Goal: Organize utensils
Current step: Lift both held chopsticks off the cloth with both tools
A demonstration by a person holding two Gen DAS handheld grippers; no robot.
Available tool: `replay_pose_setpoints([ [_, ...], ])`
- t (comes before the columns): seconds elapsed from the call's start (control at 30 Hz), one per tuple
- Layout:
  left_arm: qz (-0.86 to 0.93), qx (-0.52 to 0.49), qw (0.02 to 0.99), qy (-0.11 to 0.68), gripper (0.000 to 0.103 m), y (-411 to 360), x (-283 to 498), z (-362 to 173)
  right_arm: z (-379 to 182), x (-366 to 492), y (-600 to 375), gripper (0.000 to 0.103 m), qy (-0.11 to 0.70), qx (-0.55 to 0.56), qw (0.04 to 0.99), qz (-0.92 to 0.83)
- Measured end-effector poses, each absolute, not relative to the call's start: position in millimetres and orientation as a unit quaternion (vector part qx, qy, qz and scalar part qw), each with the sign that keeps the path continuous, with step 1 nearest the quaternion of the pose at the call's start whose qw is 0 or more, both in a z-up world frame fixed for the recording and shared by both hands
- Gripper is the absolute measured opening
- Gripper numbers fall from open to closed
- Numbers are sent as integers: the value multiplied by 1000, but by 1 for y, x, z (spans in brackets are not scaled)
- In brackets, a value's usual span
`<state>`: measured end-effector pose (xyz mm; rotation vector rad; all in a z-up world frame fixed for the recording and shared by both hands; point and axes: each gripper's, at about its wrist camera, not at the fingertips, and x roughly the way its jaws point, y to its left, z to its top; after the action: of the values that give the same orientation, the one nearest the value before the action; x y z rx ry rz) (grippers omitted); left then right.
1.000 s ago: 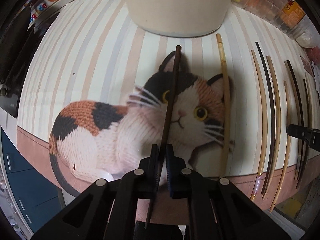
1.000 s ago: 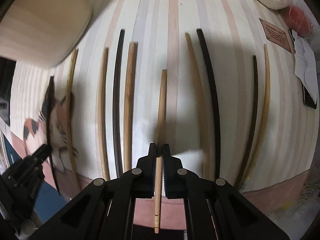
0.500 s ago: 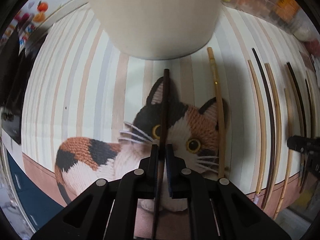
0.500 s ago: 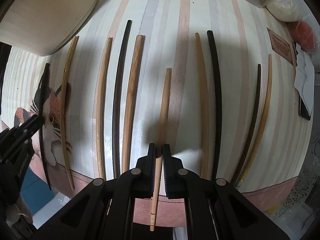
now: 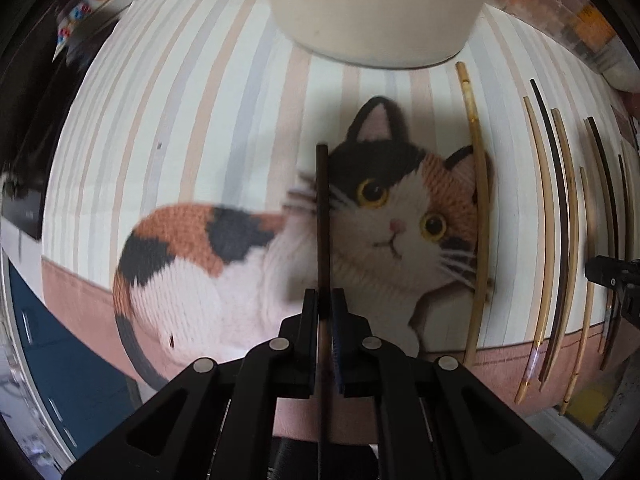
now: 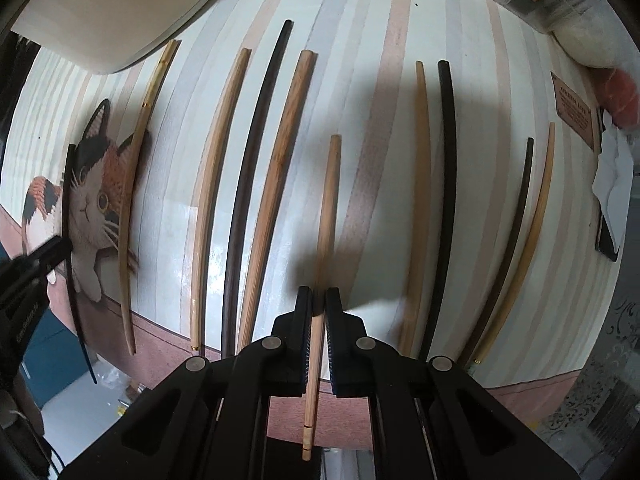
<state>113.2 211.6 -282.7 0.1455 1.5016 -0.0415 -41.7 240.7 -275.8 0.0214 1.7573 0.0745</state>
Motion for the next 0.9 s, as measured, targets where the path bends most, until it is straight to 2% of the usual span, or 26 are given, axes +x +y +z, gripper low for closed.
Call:
replay_pose_setpoints([
  [0.4,-27,59,740,669,4,229,60,-259,-275,-31,249,7,768,14,640,28],
  [0.6,-20,57,755,653,3,277,45,-238,-259,-46,246,6,749,43,660,31],
  [0.67,-20,53,762,645,3,299,16,-239,-248,-51,243,6,739,46,671,32],
  [0.87,-18,43,783,620,3,357,-35,-197,-224,-62,243,6,719,61,691,39],
  [0.9,-18,41,786,617,3,349,-35,-188,-221,-64,243,6,717,64,693,40],
])
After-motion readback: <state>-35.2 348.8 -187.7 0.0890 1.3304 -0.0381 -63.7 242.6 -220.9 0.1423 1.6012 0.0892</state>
